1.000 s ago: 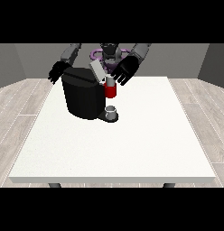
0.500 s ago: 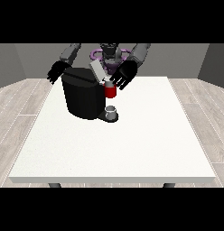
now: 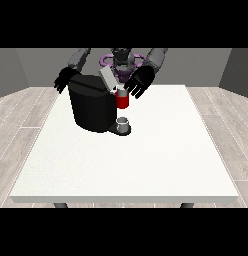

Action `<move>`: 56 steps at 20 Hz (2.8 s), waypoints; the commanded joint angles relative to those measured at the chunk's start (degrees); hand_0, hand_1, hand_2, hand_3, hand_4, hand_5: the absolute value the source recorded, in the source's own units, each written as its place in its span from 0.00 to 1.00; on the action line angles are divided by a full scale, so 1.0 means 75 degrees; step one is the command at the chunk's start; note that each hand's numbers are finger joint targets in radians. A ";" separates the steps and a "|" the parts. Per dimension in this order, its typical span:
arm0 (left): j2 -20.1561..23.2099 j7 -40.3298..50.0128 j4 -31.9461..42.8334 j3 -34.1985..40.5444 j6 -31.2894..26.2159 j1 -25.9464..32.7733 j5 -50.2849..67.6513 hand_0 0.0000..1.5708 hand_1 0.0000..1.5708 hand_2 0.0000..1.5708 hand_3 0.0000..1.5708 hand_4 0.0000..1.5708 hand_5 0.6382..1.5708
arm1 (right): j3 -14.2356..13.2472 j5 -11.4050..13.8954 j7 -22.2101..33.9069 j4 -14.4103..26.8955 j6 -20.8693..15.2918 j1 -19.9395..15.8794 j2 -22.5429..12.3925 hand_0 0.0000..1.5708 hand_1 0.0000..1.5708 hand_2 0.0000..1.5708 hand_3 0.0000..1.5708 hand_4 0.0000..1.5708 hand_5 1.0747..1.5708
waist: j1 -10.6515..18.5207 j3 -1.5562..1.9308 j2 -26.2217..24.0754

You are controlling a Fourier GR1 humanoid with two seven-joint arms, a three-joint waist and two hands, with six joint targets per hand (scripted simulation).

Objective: Insert the coffee pod into the coffee machine and close the lid

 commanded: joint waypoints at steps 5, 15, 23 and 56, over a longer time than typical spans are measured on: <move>0.0077 -0.0105 -0.0049 -0.0055 -0.0141 -0.0051 -0.0132 0.68 0.68 0.71 0.59 0.24 1.00 | -0.0088 -0.0119 -0.0285 0.0163 0.0033 0.0067 0.0073 0.00 0.00 0.00 0.00 0.26 1.00 | 0.0105 -0.0004 -0.0026; 0.0134 -0.0129 0.0059 -0.0498 -0.0379 0.0052 -0.0693 0.00 0.00 0.00 0.00 0.00 1.00 | 0.0171 0.0144 -0.0016 0.0131 -0.0180 0.0147 0.0189 0.00 0.00 0.00 0.00 0.22 1.00 | -0.0035 -0.0005 -0.0115; 0.0144 -0.0399 -0.0134 -0.0337 -0.0375 0.0364 -0.0616 0.00 0.00 0.00 0.00 0.00 1.00 | -0.0084 -0.0005 -0.0450 0.0327 -0.0155 0.0279 0.0130 0.00 0.00 0.00 0.00 0.27 1.00 | 0.0362 -0.0004 -0.0284; -0.2831 -0.0743 -0.1104 0.1993 -0.1092 0.4206 0.3410 0.00 0.00 0.00 0.00 0.00 1.00 | 0.0014 -0.0364 0.0700 -0.0693 0.0877 0.0832 -0.0759 0.00 0.00 0.00 0.00 0.00 1.00 | 0.2690 -0.0006 -0.3680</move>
